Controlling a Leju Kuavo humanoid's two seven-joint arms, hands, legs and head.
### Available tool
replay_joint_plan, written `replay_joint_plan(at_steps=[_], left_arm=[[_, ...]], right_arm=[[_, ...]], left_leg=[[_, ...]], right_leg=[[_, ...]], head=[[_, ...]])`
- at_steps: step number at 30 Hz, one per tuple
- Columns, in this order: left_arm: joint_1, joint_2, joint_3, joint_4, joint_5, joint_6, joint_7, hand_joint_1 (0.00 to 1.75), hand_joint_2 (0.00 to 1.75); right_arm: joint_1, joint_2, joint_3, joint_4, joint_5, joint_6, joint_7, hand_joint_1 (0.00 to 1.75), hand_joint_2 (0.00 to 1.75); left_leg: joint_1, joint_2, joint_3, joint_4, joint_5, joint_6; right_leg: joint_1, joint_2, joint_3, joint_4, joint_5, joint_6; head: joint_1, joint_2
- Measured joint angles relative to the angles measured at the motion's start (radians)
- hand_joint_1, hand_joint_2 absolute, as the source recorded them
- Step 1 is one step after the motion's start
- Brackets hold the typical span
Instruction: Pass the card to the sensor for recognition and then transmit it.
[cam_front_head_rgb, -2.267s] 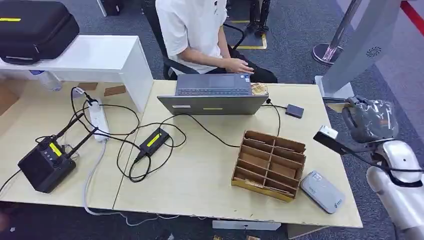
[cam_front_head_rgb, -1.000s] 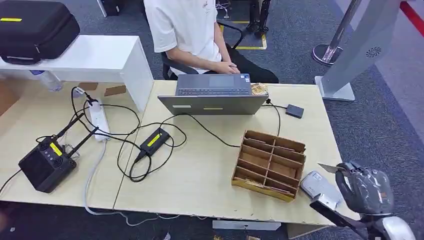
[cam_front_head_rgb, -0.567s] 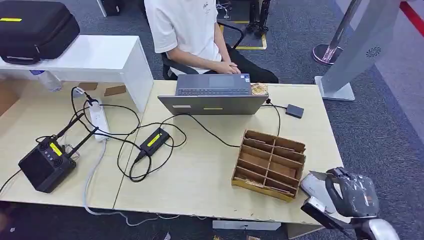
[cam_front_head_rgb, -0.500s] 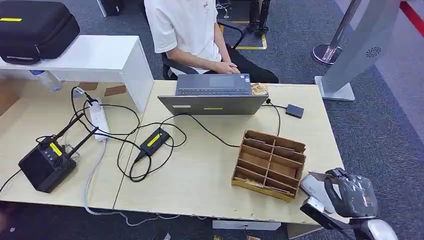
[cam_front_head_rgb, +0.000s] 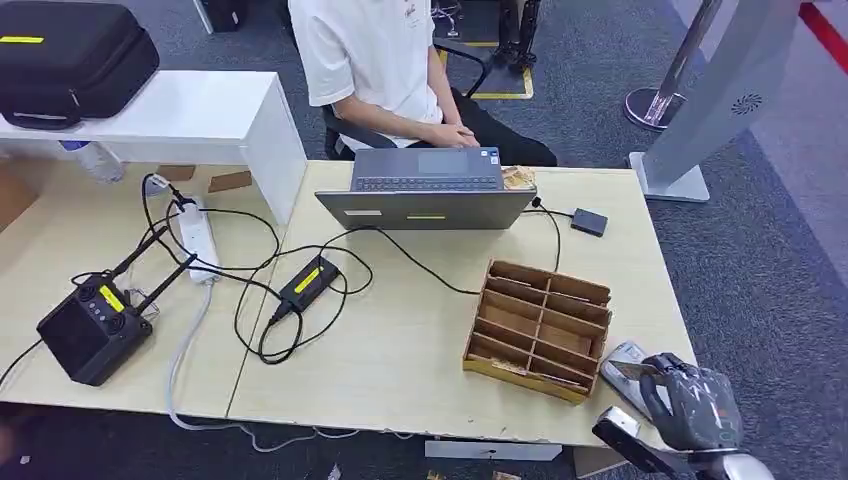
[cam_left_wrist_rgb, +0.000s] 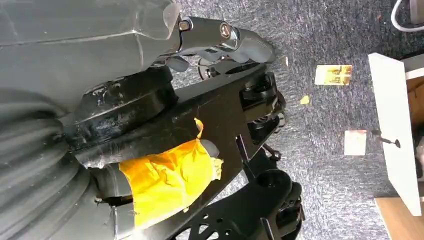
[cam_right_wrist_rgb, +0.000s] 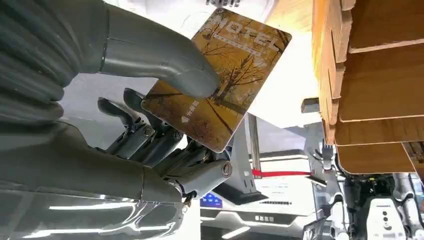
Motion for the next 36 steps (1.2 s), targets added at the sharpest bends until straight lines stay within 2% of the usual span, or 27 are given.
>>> replay_joint_plan(at_steps=[7,14,17,20,25,27,30,36], left_arm=[[0.0,0.0,0.0,0.0,-0.002,0.0,0.001,0.0,1.75],[-0.002,0.0,0.0,0.0,-0.014,-0.001,0.005,0.0,1.75],[-0.004,0.0,0.0,0.0,-0.021,-0.001,0.013,0.0,1.75],[-0.011,0.0,0.0,0.0,-0.032,-0.002,0.022,0.0,1.75],[-0.019,0.0,-0.006,0.0,-0.053,-0.008,0.041,0.0,1.75],[-0.023,0.0,-0.013,0.0,-0.061,-0.013,0.047,0.0,1.75],[-0.033,0.002,-0.023,0.0,-0.072,-0.036,0.048,0.0,1.75],[-0.051,-0.017,-0.054,0.0,-0.093,-0.069,0.054,0.0,1.75]], right_arm=[[-0.041,0.001,0.006,-0.002,0.0,0.003,0.003,1.75,1.75],[-0.192,-0.035,0.022,-0.045,-0.022,0.058,0.003,1.75,1.75],[-0.294,-0.056,0.043,-0.054,-0.046,0.096,0.003,1.75,1.75],[-0.442,-0.071,0.086,-0.049,-0.057,0.159,0.013,1.75,1.75],[-0.715,-0.073,0.206,0.027,-0.033,0.245,0.045,1.75,1.75],[-0.821,-0.061,0.275,0.09,-0.016,0.271,0.065,1.75,1.75],[-0.966,-0.016,0.371,0.201,-0.016,0.3,0.105,1.75,1.75],[-1.149,0.101,0.505,0.414,0.029,0.301,0.162,1.75,1.75]], left_leg=[[0.0,0.0,0.0,0.0,0.0,0.0],[0.0,0.001,0.0,0.001,0.001,0.0],[0.0,0.002,0.0,0.001,0.001,0.0],[0.0,0.005,0.001,0.001,0.001,0.0],[0.0,0.005,0.001,0.001,0.003,-0.001],[0.0,0.004,0.001,0.001,0.003,-0.002],[0.0,0.005,0.001,0.001,0.004,-0.002],[0.001,0.005,0.0,0.001,0.005,-0.001]], right_leg=[[0.0,0.0,0.0,0.0,0.0,0.0],[0.0,0.001,0.0,0.0,0.001,0.0],[0.0,0.002,0.001,0.001,0.002,0.0],[0.0,0.005,0.0,0.001,0.003,0.0],[0.0,0.005,-0.001,0.002,0.003,0.0],[0.0,0.005,-0.001,0.002,0.003,0.0],[0.0,0.005,-0.001,0.003,0.004,0.0],[0.001,0.005,-0.002,0.003,0.004,0.0]], head=[[0.0,0.0],[0.0,0.0],[0.0,0.0],[0.0,0.0],[0.0,0.0],[0.0,0.0],[-0.001,0.0],[0.001,0.0]])
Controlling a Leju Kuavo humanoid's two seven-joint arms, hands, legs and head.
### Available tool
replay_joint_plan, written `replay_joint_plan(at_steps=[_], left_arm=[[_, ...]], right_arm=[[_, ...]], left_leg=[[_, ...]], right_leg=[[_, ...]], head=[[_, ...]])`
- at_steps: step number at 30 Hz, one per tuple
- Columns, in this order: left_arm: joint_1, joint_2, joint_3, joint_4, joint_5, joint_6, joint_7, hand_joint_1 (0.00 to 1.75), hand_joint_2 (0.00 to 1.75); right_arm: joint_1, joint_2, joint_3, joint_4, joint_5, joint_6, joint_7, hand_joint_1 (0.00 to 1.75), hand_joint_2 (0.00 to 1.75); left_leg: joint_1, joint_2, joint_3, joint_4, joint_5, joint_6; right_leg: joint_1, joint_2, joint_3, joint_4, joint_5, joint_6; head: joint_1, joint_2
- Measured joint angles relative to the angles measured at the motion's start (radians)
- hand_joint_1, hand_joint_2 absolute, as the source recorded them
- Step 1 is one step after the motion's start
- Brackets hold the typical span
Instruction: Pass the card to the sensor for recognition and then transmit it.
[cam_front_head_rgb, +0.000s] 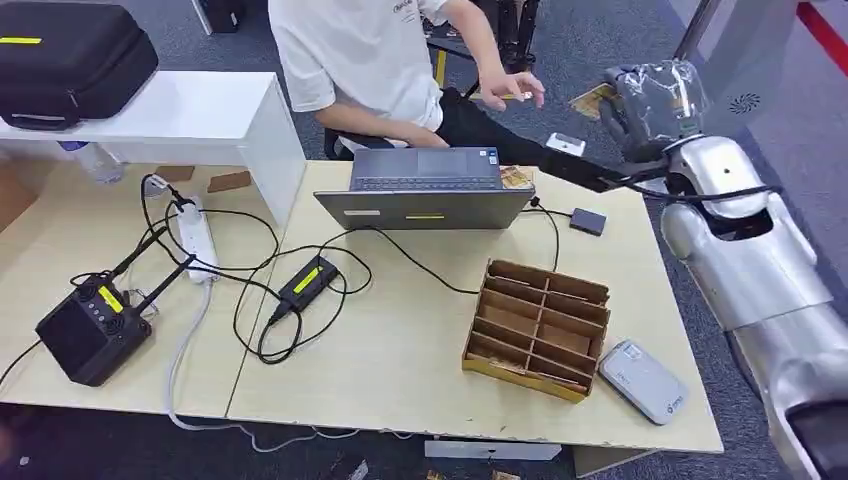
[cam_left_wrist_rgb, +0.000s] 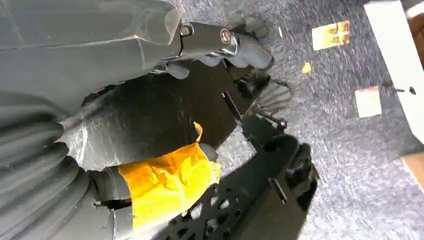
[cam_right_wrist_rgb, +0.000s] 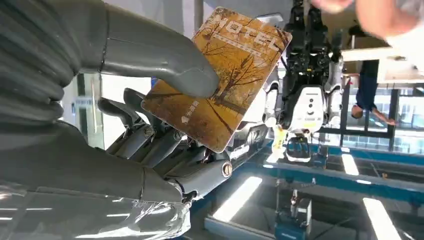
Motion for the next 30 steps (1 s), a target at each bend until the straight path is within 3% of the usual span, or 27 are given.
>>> replay_joint_plan(at_steps=[8,16,17,22,30], left_arm=[[-0.013,-0.007,-0.022,0.0,-0.013,-0.003,0.01,0.0,1.75],[-0.013,-0.01,-0.03,0.0,-0.013,-0.006,0.011,0.0,1.75],[-0.013,-0.01,-0.03,0.0,-0.012,-0.007,0.011,0.0,1.75],[-0.013,-0.01,-0.033,0.0,-0.015,-0.032,-0.003,0.0,1.75],[-0.011,-0.009,-0.037,0.0,-0.002,-0.015,-0.009,0.0,1.75]], right_arm=[[-0.071,0.121,0.091,0.173,0.045,-0.033,0.03,1.75,1.75],[-0.074,0.174,0.136,0.237,0.059,-0.053,0.021,1.75,1.75],[-0.073,0.177,0.139,0.241,0.059,-0.054,0.021,0.0,1.75],[-0.072,0.184,0.151,0.255,0.056,-0.055,0.012,0.0,1.75],[-0.043,0.174,0.153,0.255,0.033,-0.088,-0.002,0.0,1.75]], left_leg=[[0.001,0.0,0.0,0.0,0.0,0.0],[0.001,0.0,0.0,0.0,0.0,0.0],[0.001,0.0,0.0,0.0,0.0,0.0],[0.001,0.0,0.0,0.0,0.0,0.0],[0.001,0.0,0.0,0.0,0.0,0.0]], right_leg=[[0.001,0.0,0.0,0.0,0.0,0.0],[0.001,0.0,0.0,0.0,0.0,0.0],[0.001,0.0,0.0,0.0,0.0,0.0],[0.001,0.0,0.0,0.0,0.0,0.0],[0.001,0.0,-0.001,0.0,0.0,0.0]], head=[[0.0,0.0],[0.0,0.0],[0.0,0.0],[0.0,0.0],[0.0,0.0]])
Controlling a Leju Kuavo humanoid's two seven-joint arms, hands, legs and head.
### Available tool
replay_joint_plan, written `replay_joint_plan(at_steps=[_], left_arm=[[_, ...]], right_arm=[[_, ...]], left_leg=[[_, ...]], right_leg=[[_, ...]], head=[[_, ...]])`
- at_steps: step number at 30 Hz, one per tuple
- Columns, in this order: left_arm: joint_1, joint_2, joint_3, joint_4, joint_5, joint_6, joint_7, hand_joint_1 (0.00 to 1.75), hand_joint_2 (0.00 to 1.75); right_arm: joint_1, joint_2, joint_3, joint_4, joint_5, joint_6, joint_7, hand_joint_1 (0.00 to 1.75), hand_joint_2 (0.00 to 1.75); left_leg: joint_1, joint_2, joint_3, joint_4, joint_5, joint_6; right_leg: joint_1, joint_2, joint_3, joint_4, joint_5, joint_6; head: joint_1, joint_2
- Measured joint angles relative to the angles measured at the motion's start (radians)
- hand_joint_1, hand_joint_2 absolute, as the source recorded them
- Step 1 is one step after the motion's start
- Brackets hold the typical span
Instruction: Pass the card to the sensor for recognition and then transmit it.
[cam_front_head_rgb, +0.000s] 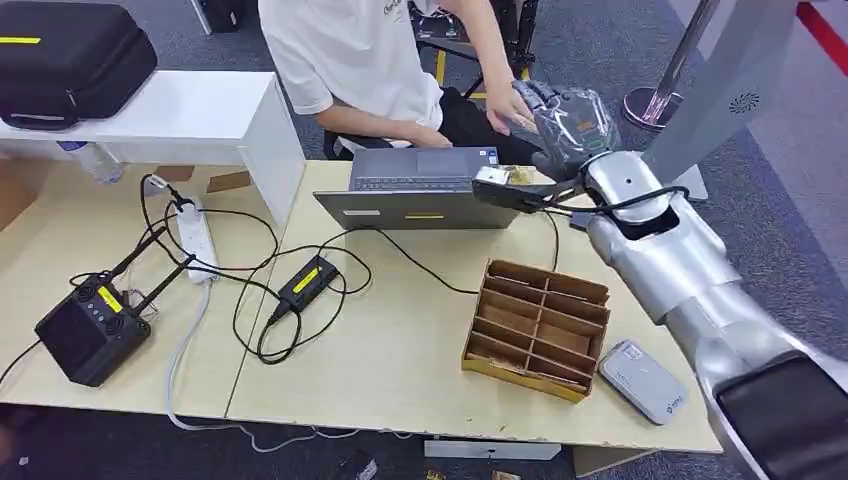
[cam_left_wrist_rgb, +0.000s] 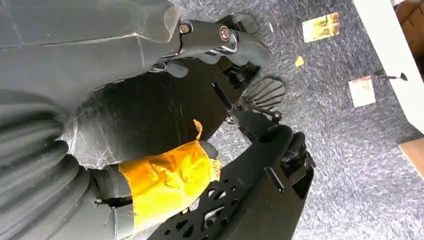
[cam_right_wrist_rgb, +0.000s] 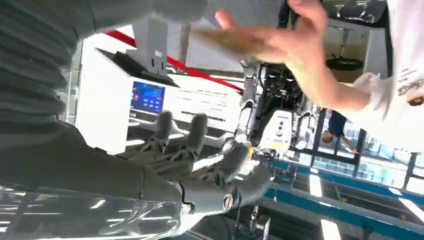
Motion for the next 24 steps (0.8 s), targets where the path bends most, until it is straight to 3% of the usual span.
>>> replay_joint_plan(at_steps=[6,10,16,24], left_arm=[[0.011,0.004,0.0,0.0,0.028,0.016,0.0,0.0,1.75],[0.024,0.006,0.0,0.0,0.053,0.022,-0.01,0.0,1.75],[0.036,0.009,0.002,0.0,0.077,0.031,-0.024,0.0,1.75],[0.052,0.01,0.023,0.0,0.109,0.035,-0.054,0.0,1.75]], right_arm=[[0.096,-0.062,-0.052,-0.132,-0.105,-0.056,-0.021,0.0,1.75],[0.223,-0.128,-0.124,-0.315,-0.157,-0.069,-0.04,0.0,1.75],[0.416,-0.206,-0.2,-0.559,-0.157,-0.084,-0.044,0.0,1.75],[0.638,-0.271,-0.262,-0.807,-0.156,-0.1,-0.061,0.0,1.75]], left_leg=[[0.0,0.0,0.0,0.0,0.0,0.0],[0.0,-0.001,-0.001,0.0,-0.001,0.0],[0.0,0.0,-0.001,0.0,-0.001,0.0],[0.0,-0.001,-0.002,0.0,-0.002,0.0]], right_leg=[[0.0,0.0,0.0,-0.001,0.0,0.0],[0.0,-0.001,0.0,-0.002,0.0,0.0],[0.0,0.0,0.0,-0.002,0.0,0.0],[0.0,-0.001,0.0,-0.002,0.0,0.0]], head=[[0.0,0.0],[0.0,0.0],[0.0,0.0],[0.0,0.0]])
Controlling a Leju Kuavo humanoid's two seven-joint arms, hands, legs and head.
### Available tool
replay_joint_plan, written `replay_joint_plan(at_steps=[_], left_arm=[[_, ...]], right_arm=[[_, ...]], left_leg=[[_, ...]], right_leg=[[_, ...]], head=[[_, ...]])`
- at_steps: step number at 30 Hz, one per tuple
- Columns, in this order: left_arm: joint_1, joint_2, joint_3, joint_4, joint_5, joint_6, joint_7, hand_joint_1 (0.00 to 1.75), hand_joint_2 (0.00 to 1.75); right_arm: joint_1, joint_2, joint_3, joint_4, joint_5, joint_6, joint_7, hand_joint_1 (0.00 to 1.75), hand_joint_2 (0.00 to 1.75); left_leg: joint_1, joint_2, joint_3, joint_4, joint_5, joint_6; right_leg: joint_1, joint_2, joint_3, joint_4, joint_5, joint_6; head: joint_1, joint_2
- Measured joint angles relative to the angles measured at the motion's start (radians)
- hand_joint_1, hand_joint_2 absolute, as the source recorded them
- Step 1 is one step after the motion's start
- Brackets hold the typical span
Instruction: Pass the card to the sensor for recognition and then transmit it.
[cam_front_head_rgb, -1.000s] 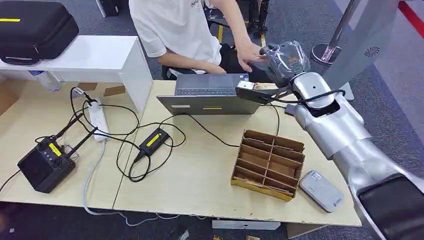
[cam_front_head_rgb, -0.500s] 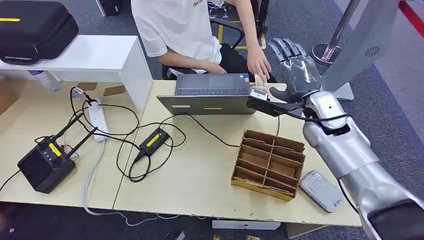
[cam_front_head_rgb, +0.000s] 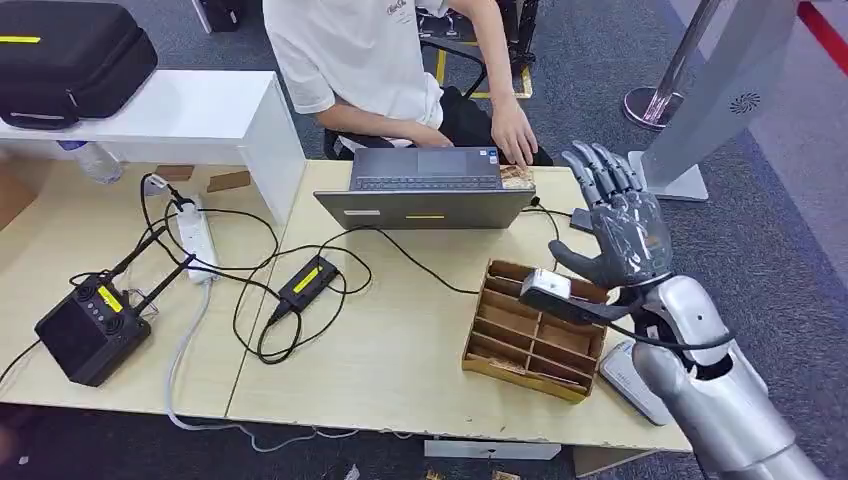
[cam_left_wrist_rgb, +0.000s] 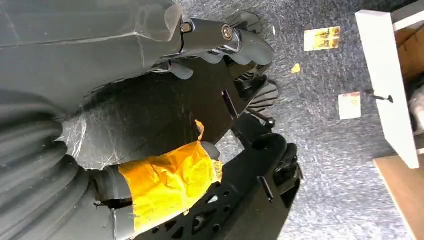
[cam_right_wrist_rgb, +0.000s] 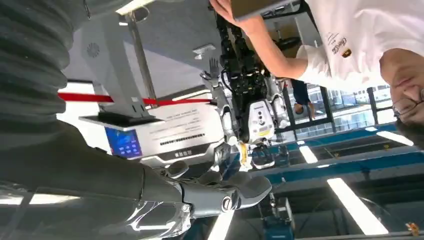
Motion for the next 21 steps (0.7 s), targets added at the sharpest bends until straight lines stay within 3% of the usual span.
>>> replay_joint_plan(at_steps=[5,6,7,8,15,21], left_arm=[[0.0,0.0,0.004,0.0,0.006,0.002,-0.002,0.0,1.75],[0.001,0.0,0.008,0.0,0.013,0.002,-0.003,0.0,1.75],[0.006,0.0,0.028,0.0,0.035,0.008,-0.012,0.0,1.75],[0.007,0.0,0.031,0.0,0.04,0.01,-0.013,0.0,1.75],[0.011,-0.003,0.054,0.0,0.061,0.03,-0.021,0.0,1.75],[0.013,-0.006,0.065,0.0,0.069,0.036,-0.024,0.0,1.75]], right_arm=[[0.044,-0.008,-0.009,-0.04,0.001,-0.007,-0.005,0.0,1.75],[0.085,-0.017,-0.016,-0.076,0.004,-0.013,-0.01,0.0,1.75],[0.227,-0.033,-0.051,-0.187,0.018,-0.045,-0.03,0.0,1.75],[0.268,-0.036,-0.062,-0.216,0.024,-0.058,-0.037,0.0,1.75],[0.492,-0.044,-0.132,-0.342,0.041,-0.12,-0.066,0.0,1.75],[0.638,-0.018,-0.158,-0.365,0.006,-0.15,-0.085,0.0,1.75]], left_leg=[[0.0,0.0,0.0,0.0,0.0,0.0],[0.0,0.0,0.0,0.0,-0.001,-0.001],[0.0,0.0,0.0,0.0,-0.001,-0.001],[0.0,0.0,0.0,0.0,-0.001,0.0],[0.0,0.0,0.0,-0.001,-0.001,0.0],[0.0,0.001,0.0,-0.001,-0.001,0.0]], right_leg=[[0.0,0.0,0.0,0.0,0.0,0.0],[0.0,0.0,0.0,0.0,0.0,0.0],[0.0,0.0,0.0,0.0,-0.001,0.0],[0.0,-0.001,0.0,0.0,-0.001,0.0],[0.0,-0.001,0.0,0.0,-0.001,0.0],[0.0,0.0,0.0,0.0,-0.001,0.0]], head=[[0.0,0.0],[0.0,0.0],[0.0,0.0],[0.0,0.0],[0.0,0.0],[0.0,0.0]])
